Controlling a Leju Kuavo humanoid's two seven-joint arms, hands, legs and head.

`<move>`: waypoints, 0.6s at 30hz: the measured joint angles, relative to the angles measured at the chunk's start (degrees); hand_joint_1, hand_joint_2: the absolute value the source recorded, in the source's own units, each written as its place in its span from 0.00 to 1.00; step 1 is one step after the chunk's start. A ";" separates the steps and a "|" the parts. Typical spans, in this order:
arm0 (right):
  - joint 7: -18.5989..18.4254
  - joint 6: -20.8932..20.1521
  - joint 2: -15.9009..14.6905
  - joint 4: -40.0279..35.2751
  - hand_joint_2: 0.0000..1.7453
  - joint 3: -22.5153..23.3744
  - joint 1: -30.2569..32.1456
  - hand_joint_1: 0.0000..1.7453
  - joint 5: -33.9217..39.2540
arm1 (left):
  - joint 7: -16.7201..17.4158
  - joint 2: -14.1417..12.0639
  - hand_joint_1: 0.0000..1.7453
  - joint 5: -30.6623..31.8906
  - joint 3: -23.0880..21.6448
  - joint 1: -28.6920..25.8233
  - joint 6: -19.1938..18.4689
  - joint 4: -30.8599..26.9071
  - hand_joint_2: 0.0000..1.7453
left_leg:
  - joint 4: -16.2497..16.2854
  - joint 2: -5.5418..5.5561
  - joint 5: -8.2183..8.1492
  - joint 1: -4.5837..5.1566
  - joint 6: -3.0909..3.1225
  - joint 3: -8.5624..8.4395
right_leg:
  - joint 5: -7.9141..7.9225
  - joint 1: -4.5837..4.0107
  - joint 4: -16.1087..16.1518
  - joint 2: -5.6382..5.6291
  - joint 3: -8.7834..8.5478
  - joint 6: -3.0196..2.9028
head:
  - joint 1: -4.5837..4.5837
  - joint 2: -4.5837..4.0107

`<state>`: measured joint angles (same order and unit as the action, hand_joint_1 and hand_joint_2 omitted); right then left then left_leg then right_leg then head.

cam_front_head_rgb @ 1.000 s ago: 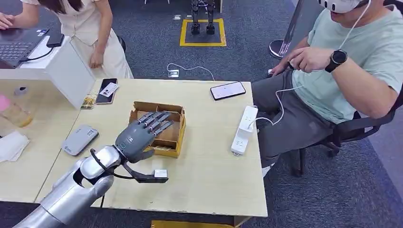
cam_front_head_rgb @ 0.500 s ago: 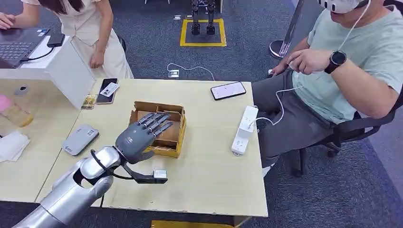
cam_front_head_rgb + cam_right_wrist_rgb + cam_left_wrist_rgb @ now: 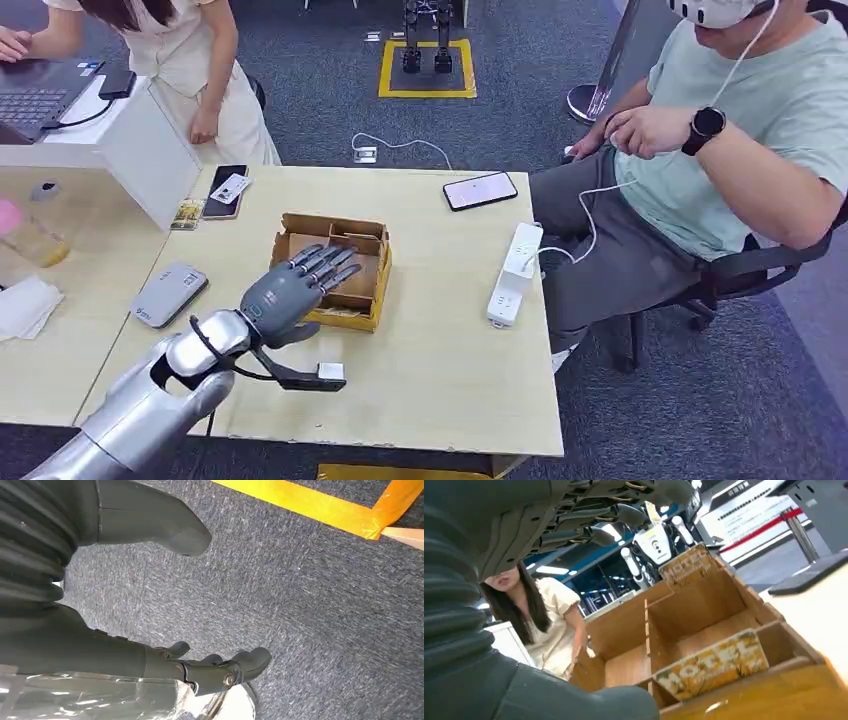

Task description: Pass the card to the sensor for recognition and then transmit it.

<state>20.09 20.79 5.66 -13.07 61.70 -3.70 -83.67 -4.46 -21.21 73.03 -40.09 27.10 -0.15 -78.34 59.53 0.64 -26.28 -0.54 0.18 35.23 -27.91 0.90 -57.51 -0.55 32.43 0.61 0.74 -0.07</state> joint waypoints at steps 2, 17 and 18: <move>0.07 0.00 0.00 0.00 1.00 0.00 0.00 0.00 -0.02 | -0.04 -0.40 0.00 -0.29 0.00 0.02 -0.20 0.00 1.00 | 0.00 0.00 0.00 0.00 0.00 0.00 | 0.00 0.00 0.00 0.00 0.00 0.00 | -0.02 0.00; 0.11 0.00 0.00 0.00 1.00 0.35 -0.02 0.00 -0.04 | -0.07 -1.60 0.00 -0.29 -0.37 0.05 -0.20 0.22 1.00 | 0.00 0.01 0.00 0.00 0.00 0.01 | 0.00 0.00 0.00 0.01 0.00 0.00 | 0.00 0.00; 0.11 0.00 0.00 0.00 1.00 0.35 -0.01 0.00 -0.04 | -0.07 -1.63 0.00 -0.31 -0.37 0.05 -0.20 0.22 1.00 | 0.00 0.01 0.00 0.00 0.00 0.00 | 0.00 0.00 0.00 0.01 0.00 0.00 | -0.02 0.00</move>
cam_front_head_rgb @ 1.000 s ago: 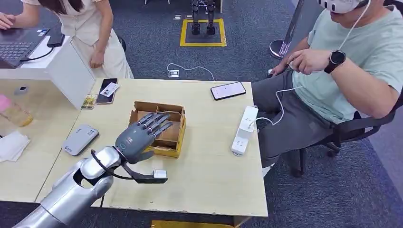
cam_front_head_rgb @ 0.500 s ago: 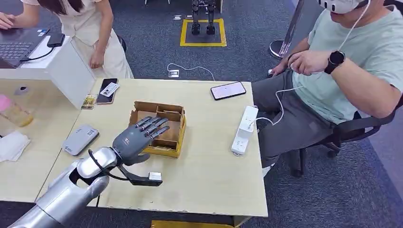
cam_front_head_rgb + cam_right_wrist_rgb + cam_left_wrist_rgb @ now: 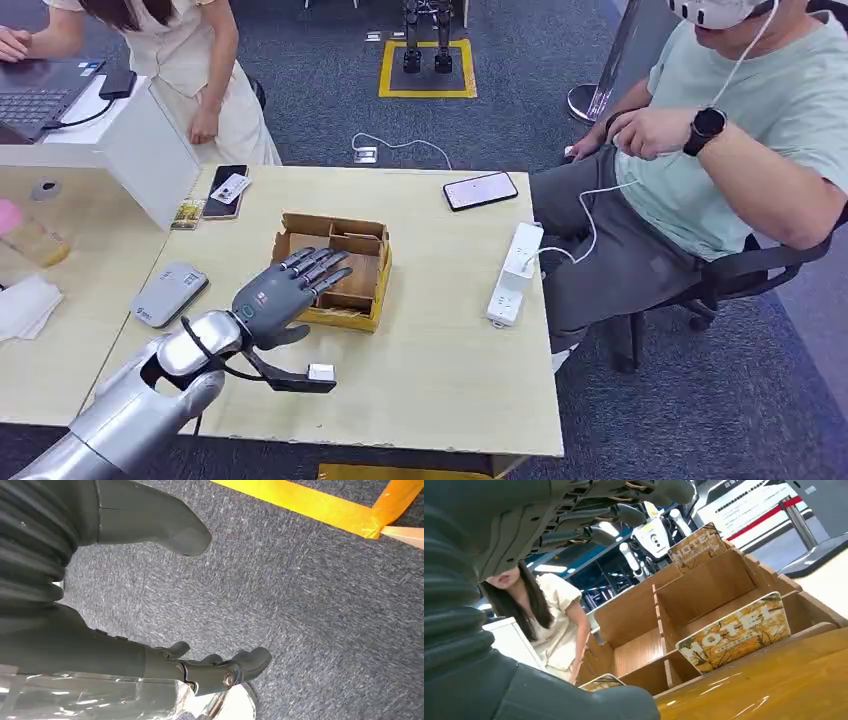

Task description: Pass the card to the sensor for recognition and then transmit it.

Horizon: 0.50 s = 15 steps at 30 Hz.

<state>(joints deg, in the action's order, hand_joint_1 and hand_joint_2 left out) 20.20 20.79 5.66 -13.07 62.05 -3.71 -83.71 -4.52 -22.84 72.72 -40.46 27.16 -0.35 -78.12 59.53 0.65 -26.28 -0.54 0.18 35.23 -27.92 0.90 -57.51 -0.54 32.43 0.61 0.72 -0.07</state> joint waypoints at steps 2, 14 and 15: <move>0.00 0.00 0.00 0.00 1.00 0.02 0.01 0.00 0.00 | 0.00 -0.02 0.00 -0.04 -0.04 0.00 0.00 0.00 1.00 | 0.00 0.00 0.00 0.00 0.00 0.00 | 0.00 0.00 0.00 0.00 0.00 0.00 | 0.00 0.00; 0.02 0.00 0.00 0.00 1.00 0.48 0.00 0.00 -0.17 | -0.96 -1.46 0.00 -1.90 -0.81 0.00 -0.94 0.00 1.00 | 0.00 0.00 0.00 0.00 0.00 0.00 | 0.00 0.00 0.00 0.00 0.00 0.00 | 0.02 0.00; 0.07 0.00 0.00 0.00 1.00 0.50 0.00 0.00 -0.20 | -1.05 -1.70 0.00 -2.19 -0.87 0.00 -1.14 0.00 1.00 | 0.00 0.00 0.00 0.00 0.00 0.00 | 0.00 0.00 0.00 0.00 0.00 0.00 | 0.00 0.00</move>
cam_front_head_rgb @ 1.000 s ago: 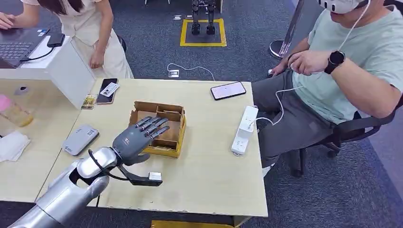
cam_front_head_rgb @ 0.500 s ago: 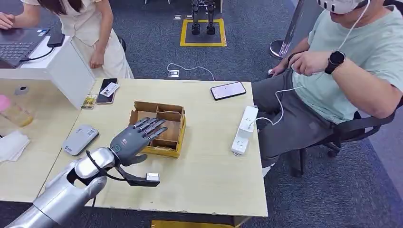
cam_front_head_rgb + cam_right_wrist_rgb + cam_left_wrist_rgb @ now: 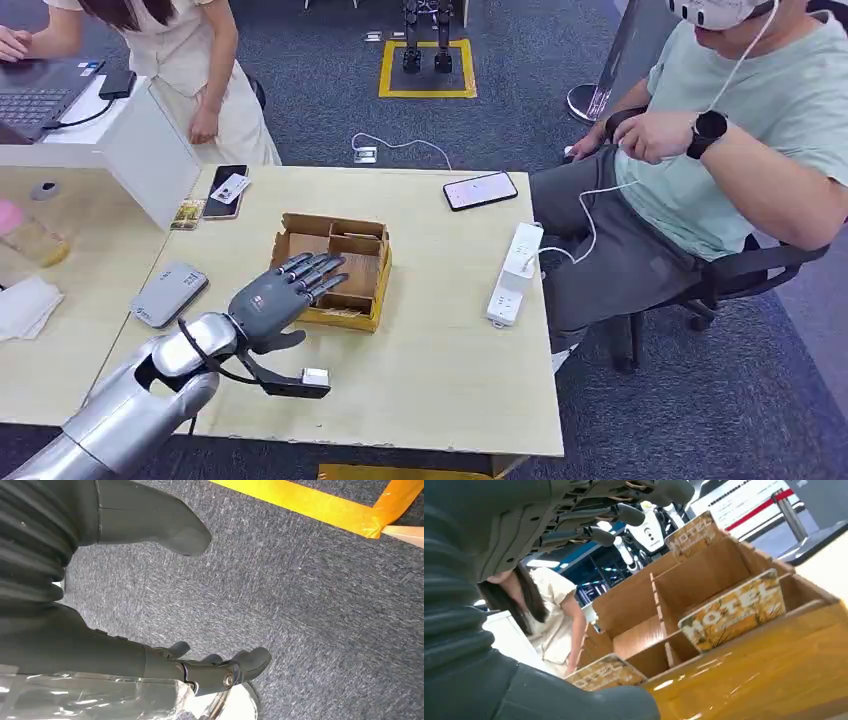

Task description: Pass the card to the sensor for recognition and then transmit it.

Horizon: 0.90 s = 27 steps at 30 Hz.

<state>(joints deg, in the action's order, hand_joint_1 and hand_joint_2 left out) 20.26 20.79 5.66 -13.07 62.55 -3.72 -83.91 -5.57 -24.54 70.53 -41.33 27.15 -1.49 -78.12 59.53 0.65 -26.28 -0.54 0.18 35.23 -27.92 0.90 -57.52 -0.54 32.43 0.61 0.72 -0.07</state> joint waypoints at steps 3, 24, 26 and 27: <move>0.00 -0.02 0.00 0.00 1.00 0.09 0.00 0.00 -0.04 | -0.31 -0.57 0.00 -0.85 -0.22 0.00 -0.39 -0.02 1.00 | 0.00 0.00 0.00 0.00 0.00 0.00 | 0.00 0.00 0.00 0.00 0.00 0.00 | 0.00 0.00; 0.33 -0.02 0.00 -0.02 1.00 0.59 -0.01 0.00 -0.17 | -2.30 -10.23 0.00 -8.83 -1.86 -1.87 -4.79 -6.01 1.00 | -0.02 0.00 0.00 -0.01 0.00 0.00 | -0.02 -0.01 0.00 0.00 -0.01 0.01 | 0.02 0.00; 0.35 -0.02 0.00 -0.02 1.00 0.59 -0.01 0.00 -0.17 | -2.36 -10.65 0.00 -9.07 -1.90 -1.89 -5.05 -6.32 1.00 | -0.02 0.00 0.00 -0.01 0.00 0.00 | -0.02 -0.01 0.00 0.00 -0.01 0.01 | 0.02 0.00; 0.35 -0.02 0.00 -0.02 1.00 0.59 -0.01 0.00 -0.20 | -2.45 -10.74 0.00 -9.16 -1.99 -1.88 -5.07 -6.40 1.00 | -0.02 0.00 0.00 0.00 0.00 0.00 | -0.02 0.00 0.00 0.00 -0.01 0.01 | 0.02 0.00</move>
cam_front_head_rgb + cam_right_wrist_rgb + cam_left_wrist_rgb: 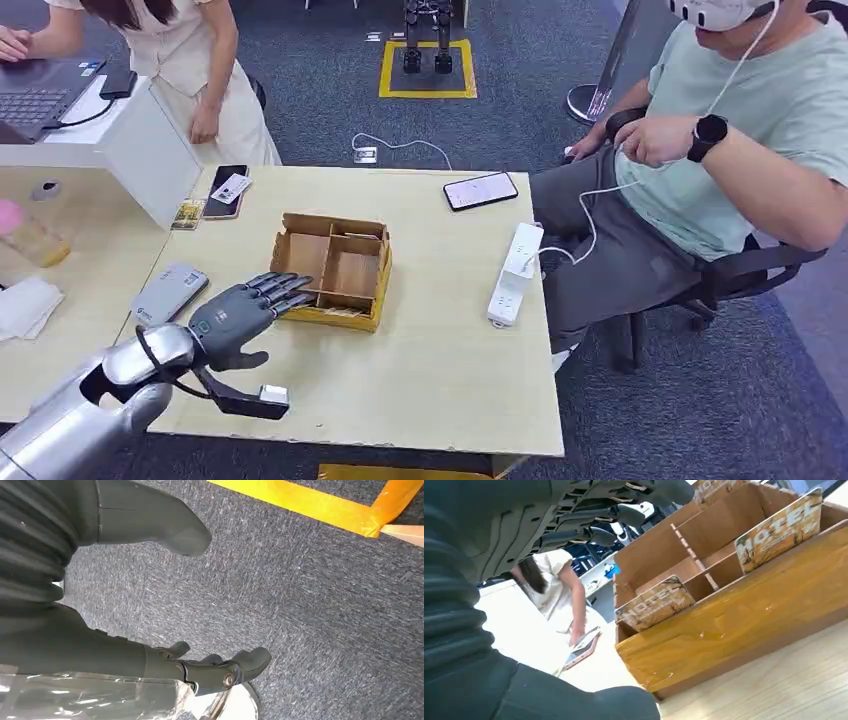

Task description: Pass the card to the sensor for recognition and then transmit it.

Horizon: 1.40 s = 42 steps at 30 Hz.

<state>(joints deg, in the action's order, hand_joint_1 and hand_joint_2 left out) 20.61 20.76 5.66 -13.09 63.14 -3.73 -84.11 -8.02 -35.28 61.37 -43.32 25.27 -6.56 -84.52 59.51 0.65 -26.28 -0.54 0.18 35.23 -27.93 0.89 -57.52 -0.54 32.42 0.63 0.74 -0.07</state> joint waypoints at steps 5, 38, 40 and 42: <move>0.07 0.04 0.00 0.00 1.00 0.11 -0.07 0.00 -0.02 | 0.94 0.28 0.00 0.81 -0.57 0.00 0.48 -0.04 1.00 | 0.00 0.00 0.00 0.00 0.00 0.00 | 0.00 0.00 0.00 0.00 0.00 0.00 | -0.02 0.00; 0.07 0.04 0.00 0.00 1.00 1.38 -0.21 0.00 -0.07 | 3.96 6.32 0.00 5.27 -1.18 -0.79 4.77 2.32 1.00 | 0.00 0.01 -0.01 0.00 0.00 0.00 | 0.00 0.00 0.00 0.02 0.01 0.00 | -0.02 0.00; 0.07 0.04 0.00 0.00 1.00 1.38 -0.22 0.00 -0.07 | 4.53 6.60 0.00 5.98 -1.16 -1.05 5.16 2.49 1.00 | 0.00 0.01 -0.01 0.00 0.00 0.00 | 0.00 0.00 0.00 0.01 0.01 0.00 | -0.02 0.00; 0.07 0.04 0.00 0.00 1.00 1.40 -0.20 0.00 -0.07 | 5.95 7.13 0.00 7.41 -1.09 -1.37 5.57 2.69 1.00 | 0.00 0.01 0.00 0.00 0.00 0.01 | 0.00 0.00 0.00 0.01 0.00 0.00 | -0.02 0.00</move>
<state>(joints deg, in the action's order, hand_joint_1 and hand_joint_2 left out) 20.68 20.81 5.66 -13.09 64.54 -3.93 -84.17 -2.07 -28.15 68.79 -44.41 23.90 -0.98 -81.83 59.51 0.66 -26.28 -0.54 0.18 35.24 -27.93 0.90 -57.52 -0.52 32.42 0.63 0.72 -0.07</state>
